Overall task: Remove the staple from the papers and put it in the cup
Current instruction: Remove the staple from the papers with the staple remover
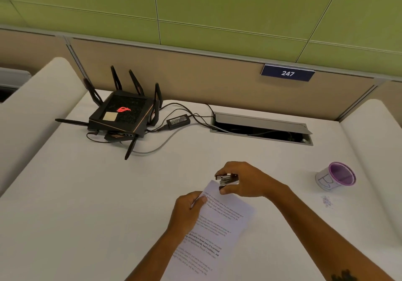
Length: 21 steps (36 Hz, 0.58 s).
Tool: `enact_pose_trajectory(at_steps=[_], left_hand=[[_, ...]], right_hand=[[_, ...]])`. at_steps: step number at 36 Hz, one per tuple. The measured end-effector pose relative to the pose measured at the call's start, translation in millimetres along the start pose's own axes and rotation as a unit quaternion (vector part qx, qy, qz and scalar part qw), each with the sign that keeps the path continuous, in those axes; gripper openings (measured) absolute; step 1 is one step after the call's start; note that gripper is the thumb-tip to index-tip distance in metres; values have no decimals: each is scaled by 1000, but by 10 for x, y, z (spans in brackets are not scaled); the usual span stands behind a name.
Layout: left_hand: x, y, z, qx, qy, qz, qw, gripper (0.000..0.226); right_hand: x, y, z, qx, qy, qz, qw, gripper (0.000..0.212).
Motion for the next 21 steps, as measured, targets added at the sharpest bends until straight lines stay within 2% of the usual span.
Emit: enact_pose_trajectory(at_steps=[3, 9, 12, 21], left_hand=[[40, 4, -24, -6, -15, 1, 1000, 15], [57, 11, 38, -29, -30, 6, 999, 18], [55, 9, 91, -44, -35, 11, 998, 26], [84, 19, 95, -71, -38, 24, 996, 25]], right_hand=[[3, -65, 92, 70, 11, 8, 997, 50], [11, -104, 287, 141, 34, 23, 989, 50], [3, -109, 348, 167, 42, 26, 985, 49], [-8, -123, 501, 214, 60, 27, 975, 44]])
Point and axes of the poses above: each hand's wrist, its own x-axis away from the middle knuckle, its own y-axis out of the back of the hand, z = x × y, the point moved 4 cm from there along -x, towards the middle knuckle, and after that the axes turned 2 degrees about z, right-handed, at the moved point
